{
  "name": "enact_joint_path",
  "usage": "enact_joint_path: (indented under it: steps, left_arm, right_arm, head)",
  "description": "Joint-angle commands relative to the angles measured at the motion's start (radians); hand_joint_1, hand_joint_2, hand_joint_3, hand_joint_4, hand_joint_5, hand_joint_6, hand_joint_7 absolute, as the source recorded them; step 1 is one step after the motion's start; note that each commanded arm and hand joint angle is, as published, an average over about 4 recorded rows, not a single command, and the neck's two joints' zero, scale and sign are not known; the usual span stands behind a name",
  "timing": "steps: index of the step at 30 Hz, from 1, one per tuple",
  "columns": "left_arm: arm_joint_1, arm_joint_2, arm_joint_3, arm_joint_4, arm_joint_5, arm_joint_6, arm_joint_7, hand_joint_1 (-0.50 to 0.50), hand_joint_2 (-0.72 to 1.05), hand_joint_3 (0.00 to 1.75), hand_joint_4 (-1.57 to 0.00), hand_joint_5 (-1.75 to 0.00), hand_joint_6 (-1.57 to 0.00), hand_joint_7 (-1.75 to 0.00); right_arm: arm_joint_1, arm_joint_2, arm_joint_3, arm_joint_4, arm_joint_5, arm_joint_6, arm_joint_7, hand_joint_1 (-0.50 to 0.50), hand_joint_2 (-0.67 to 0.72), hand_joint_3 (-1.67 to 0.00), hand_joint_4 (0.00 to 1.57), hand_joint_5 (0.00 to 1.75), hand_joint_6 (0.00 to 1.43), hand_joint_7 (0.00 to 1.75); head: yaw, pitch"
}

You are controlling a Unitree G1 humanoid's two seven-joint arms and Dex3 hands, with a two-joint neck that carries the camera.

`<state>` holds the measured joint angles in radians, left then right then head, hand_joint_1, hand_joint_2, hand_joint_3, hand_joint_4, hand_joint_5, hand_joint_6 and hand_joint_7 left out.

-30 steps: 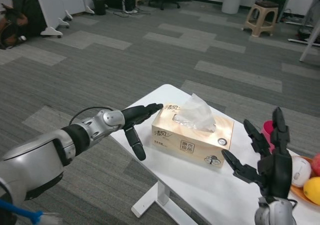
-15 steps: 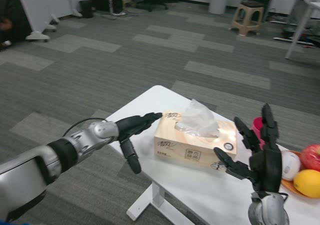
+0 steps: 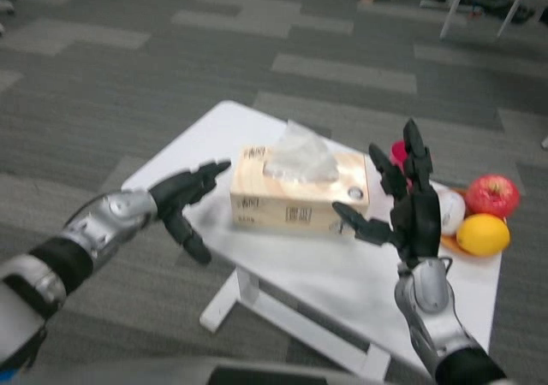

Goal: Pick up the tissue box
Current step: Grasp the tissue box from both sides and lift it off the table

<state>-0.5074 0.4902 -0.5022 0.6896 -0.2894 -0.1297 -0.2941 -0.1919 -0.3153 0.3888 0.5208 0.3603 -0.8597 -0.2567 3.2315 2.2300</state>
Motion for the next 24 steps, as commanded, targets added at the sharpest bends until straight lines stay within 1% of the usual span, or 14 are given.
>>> enact_joint_path:
  steps: [1,2,5,6,9,11,13,15,18,19,21,24]
  left_arm:
    - [0.018,-0.019,0.05,0.0,0.001,-0.008,0.001,0.5,-0.19,0.0,0.0,-0.1,0.0,0.0]
    - [0.018,-0.022,0.056,0.0,0.001,-0.01,0.001,0.5,-0.19,0.0,0.0,-0.1,0.0,0.0]
    - [0.018,-0.028,0.07,0.001,0.0,-0.017,0.001,0.5,-0.19,0.0,0.0,-0.1,0.0,0.0]
    - [0.018,-0.03,0.074,0.001,-0.001,-0.02,0.001,0.5,-0.19,0.0,0.0,-0.1,0.0,0.0]
    - [0.018,-0.037,0.083,0.001,-0.002,-0.027,0.002,0.5,-0.19,0.0,0.0,-0.1,0.0,0.0]
    - [0.018,-0.041,0.088,0.001,-0.004,-0.034,0.003,0.5,-0.19,0.0,0.0,-0.1,0.0,0.0]
    - [0.018,-0.046,0.094,0.001,-0.007,-0.041,0.003,0.5,-0.19,0.0,0.0,-0.1,0.0,0.0]
    - [0.018,-0.055,0.103,0.001,-0.008,-0.046,0.005,0.5,-0.19,0.0,0.0,-0.1,0.0,0.0]
    - [0.018,-0.067,0.11,0.001,-0.009,-0.054,0.006,0.5,-0.19,0.0,0.0,-0.1,0.0,0.0]
    - [0.018,-0.068,0.11,0.001,-0.009,-0.055,0.006,0.5,-0.19,0.0,0.0,-0.1,0.0,0.0]
    - [0.018,-0.069,0.109,0.001,-0.01,-0.056,0.006,0.5,-0.19,0.0,0.0,-0.1,0.0,0.0]
    - [0.017,-0.073,0.107,0.001,-0.012,-0.06,0.009,0.5,-0.19,0.0,0.0,-0.1,0.0,0.0]
  right_arm:
    - [0.005,-0.006,-0.001,0.024,0.009,0.018,0.017,0.12,-0.35,-0.48,0.1,0.29,0.0,0.07]
    - [0.004,-0.007,-0.001,0.029,0.009,0.02,0.02,0.12,-0.35,-0.48,0.09,0.29,0.0,0.07]
    - [-0.004,-0.012,-0.001,0.043,0.009,0.025,0.027,0.12,-0.35,-0.48,0.09,0.29,0.0,0.07]
    - [-0.008,-0.016,0.0,0.048,0.01,0.026,0.029,0.12,-0.37,-0.48,0.09,0.27,0.0,0.07]
    - [-0.023,-0.028,0.005,0.066,0.011,0.028,0.034,0.12,-0.38,-0.48,0.09,0.24,0.0,0.07]
    - [-0.038,-0.038,0.015,0.084,0.011,0.031,0.038,0.12,-0.35,-0.48,0.09,0.29,0.0,0.07]
    - [-0.058,-0.047,0.028,0.107,0.011,0.034,0.043,0.12,-0.35,-0.48,0.09,0.27,0.0,0.07]
    - [-0.087,-0.053,0.041,0.147,0.011,0.041,0.055,0.12,-0.35,-0.48,0.11,0.27,0.0,0.07]
    - [-0.129,-0.054,0.055,0.212,0.011,0.051,0.076,0.12,-0.35,-0.48,0.11,0.29,0.0,0.07]
    - [-0.135,-0.053,0.057,0.221,0.011,0.052,0.077,0.12,-0.35,-0.48,0.11,0.29,0.0,0.07]
    - [-0.153,-0.052,0.065,0.246,0.011,0.056,0.084,0.12,-0.35,-0.48,0.11,0.29,0.0,0.07]
    - [-0.197,-0.051,0.085,0.307,0.012,0.068,0.096,0.12,-0.35,-0.48,0.12,0.29,0.0,0.07]
  head:
    - [0.0,0.0]
    - [0.0,0.0]
    - [-0.02,-0.03]
    - [-0.026,-0.038]
    - [-0.023,-0.03]
    - [-0.041,-0.03]
    - [-0.054,-0.03]
    - [-0.047,-0.03]
    - [-0.066,-0.017]
    - [-0.071,-0.013]
    - [-0.067,-0.014]
    - [-0.067,-0.014]
